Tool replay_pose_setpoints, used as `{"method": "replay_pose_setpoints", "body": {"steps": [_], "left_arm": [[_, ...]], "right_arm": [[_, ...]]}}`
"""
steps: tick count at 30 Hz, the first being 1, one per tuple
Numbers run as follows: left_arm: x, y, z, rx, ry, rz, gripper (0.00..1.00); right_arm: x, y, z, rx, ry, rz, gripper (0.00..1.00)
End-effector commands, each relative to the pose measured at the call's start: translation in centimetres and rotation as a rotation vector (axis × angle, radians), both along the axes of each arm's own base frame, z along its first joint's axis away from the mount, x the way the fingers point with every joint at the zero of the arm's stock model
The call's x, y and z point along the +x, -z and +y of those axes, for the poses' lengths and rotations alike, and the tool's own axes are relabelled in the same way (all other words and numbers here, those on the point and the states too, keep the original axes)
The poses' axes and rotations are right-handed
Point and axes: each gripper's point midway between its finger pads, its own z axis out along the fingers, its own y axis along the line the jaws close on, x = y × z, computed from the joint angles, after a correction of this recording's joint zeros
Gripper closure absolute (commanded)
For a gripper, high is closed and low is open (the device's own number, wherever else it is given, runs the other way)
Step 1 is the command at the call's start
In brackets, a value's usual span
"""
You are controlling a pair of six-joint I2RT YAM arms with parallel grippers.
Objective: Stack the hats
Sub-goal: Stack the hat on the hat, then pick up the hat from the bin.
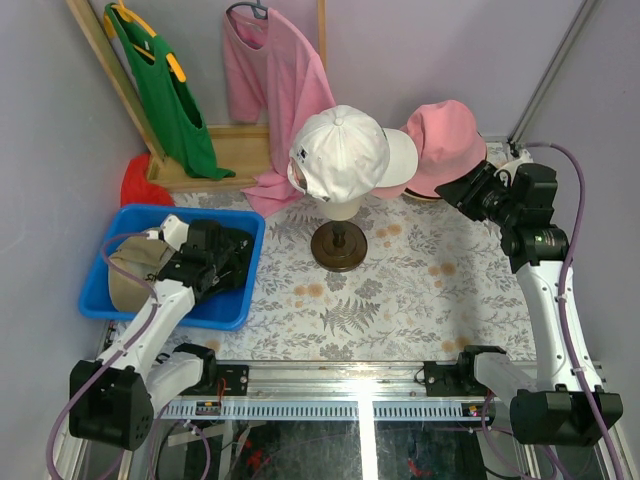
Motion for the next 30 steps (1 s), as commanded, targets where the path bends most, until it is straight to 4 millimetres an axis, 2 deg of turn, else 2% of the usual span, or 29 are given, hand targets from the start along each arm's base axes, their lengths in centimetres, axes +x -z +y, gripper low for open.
{"method": "replay_pose_setpoints", "body": {"steps": [1,7,23,26,30], "left_arm": [[2.4,-1.4,1.3,0.001,-0.095,-0.178,0.38],[2.6,0.0,2.5,0.026,-0.164,-0.214,0.37],[5.3,0.7,3.1,0.031,-0.220,-0.357,0.38],[5.8,0.5,2.8,0.023,-0.211,-0.377,0.42],[6.7,0.8,2.2,0.019,-0.170,-0.371,0.54]], "right_arm": [[-0.2,-1.6,0.8,0.022,-0.038,-0.068,0.56],[-0.1,-2.0,1.1,0.033,-0.049,-0.084,0.56],[0.9,-1.6,1.4,0.035,-0.044,-0.112,0.56],[1.0,-1.6,1.3,0.030,-0.041,-0.111,0.56],[1.0,-1.3,1.2,0.024,-0.032,-0.105,0.57]]}}
